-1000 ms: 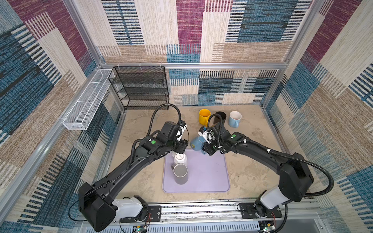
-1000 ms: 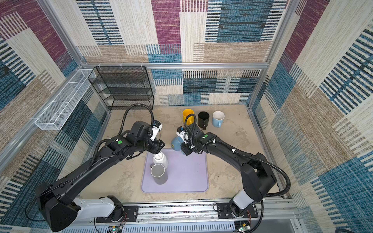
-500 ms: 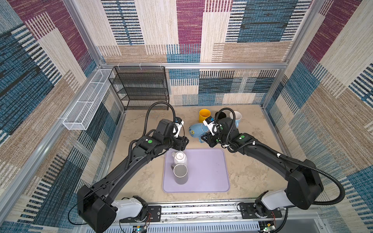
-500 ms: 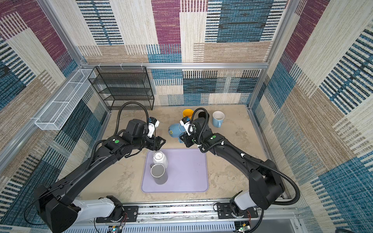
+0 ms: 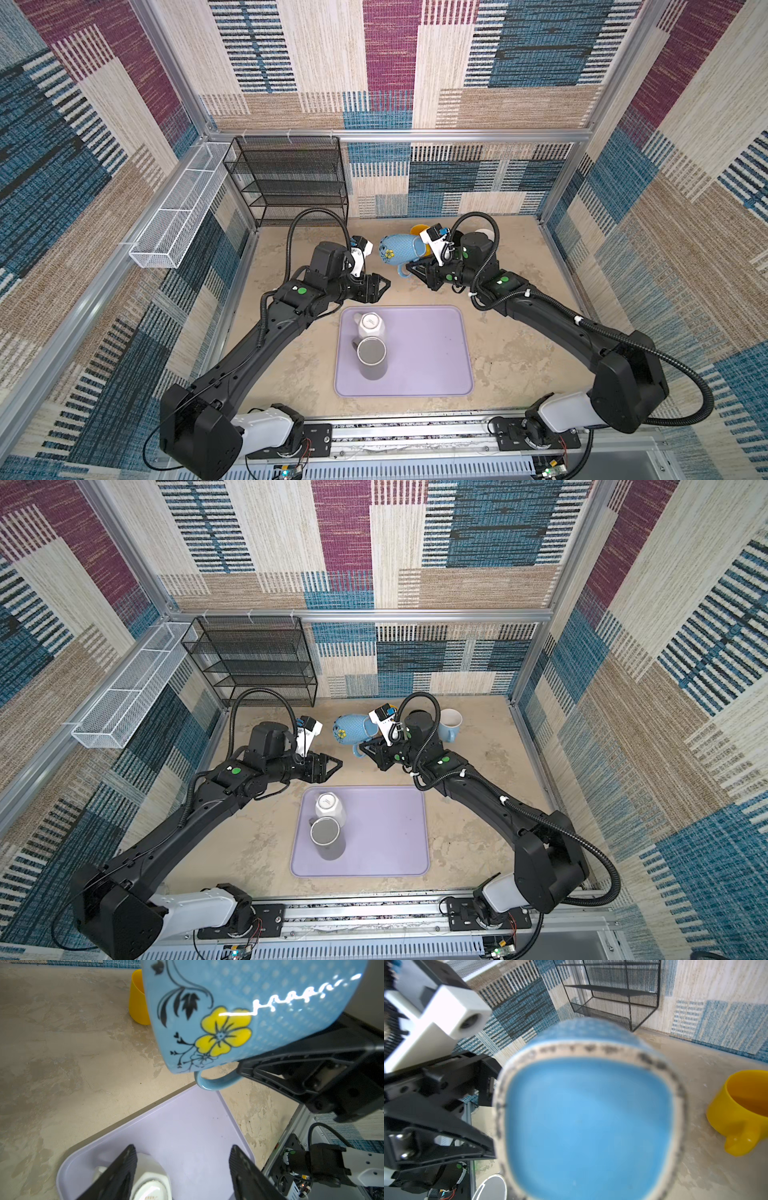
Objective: Turn the mug right side up
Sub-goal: Place the mug at the top-center of the table.
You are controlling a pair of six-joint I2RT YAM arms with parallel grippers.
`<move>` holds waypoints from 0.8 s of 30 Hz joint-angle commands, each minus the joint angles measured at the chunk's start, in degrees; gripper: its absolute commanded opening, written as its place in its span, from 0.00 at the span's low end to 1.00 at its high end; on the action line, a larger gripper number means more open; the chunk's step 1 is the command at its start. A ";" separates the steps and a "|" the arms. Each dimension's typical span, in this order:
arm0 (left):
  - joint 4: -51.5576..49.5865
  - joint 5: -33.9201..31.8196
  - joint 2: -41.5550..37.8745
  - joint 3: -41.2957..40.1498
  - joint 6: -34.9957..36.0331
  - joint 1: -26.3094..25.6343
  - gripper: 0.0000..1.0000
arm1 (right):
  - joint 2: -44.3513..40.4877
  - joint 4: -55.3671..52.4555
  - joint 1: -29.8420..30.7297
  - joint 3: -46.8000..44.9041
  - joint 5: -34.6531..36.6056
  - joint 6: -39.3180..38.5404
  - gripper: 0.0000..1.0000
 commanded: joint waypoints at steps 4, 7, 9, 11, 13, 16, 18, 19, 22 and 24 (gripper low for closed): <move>8.30 10.43 -1.65 -1.90 -2.82 3.16 0.68 | -0.54 9.51 -0.30 3.23 -9.79 2.54 0.00; 11.62 16.16 -2.20 -3.29 -3.05 4.64 0.68 | -0.70 10.58 -0.31 4.35 -11.84 3.26 0.00; 13.66 18.55 -2.45 -4.09 -3.45 5.63 0.67 | -0.77 11.27 -0.33 4.72 -12.84 3.76 0.00; 16.38 21.14 -2.89 -5.04 -4.59 6.93 0.67 | -1.02 12.67 -0.40 4.64 -14.20 4.44 0.00; 19.72 23.78 -3.36 -6.10 -6.14 8.13 0.66 | -1.05 13.78 -0.40 4.58 -15.43 5.09 0.00; 24.71 27.45 -3.88 -7.57 -8.73 9.81 0.65 | -1.06 15.01 -0.40 4.81 -16.48 5.93 0.00; 26.22 28.78 -3.95 -7.93 -9.30 10.32 0.65 | -1.04 15.86 -0.38 4.88 -17.23 6.52 0.00; 26.51 29.22 -3.98 -7.93 -9.29 10.53 0.65 | -1.02 16.35 -0.39 4.89 -17.80 6.97 0.00; 28.02 30.40 -3.96 -8.27 -9.75 10.66 0.65 | -0.62 18.18 -0.40 4.99 -19.54 8.29 0.00; 30.02 31.20 -4.10 -8.75 -10.46 10.85 0.64 | -0.44 19.54 -0.33 4.98 -20.44 9.30 0.00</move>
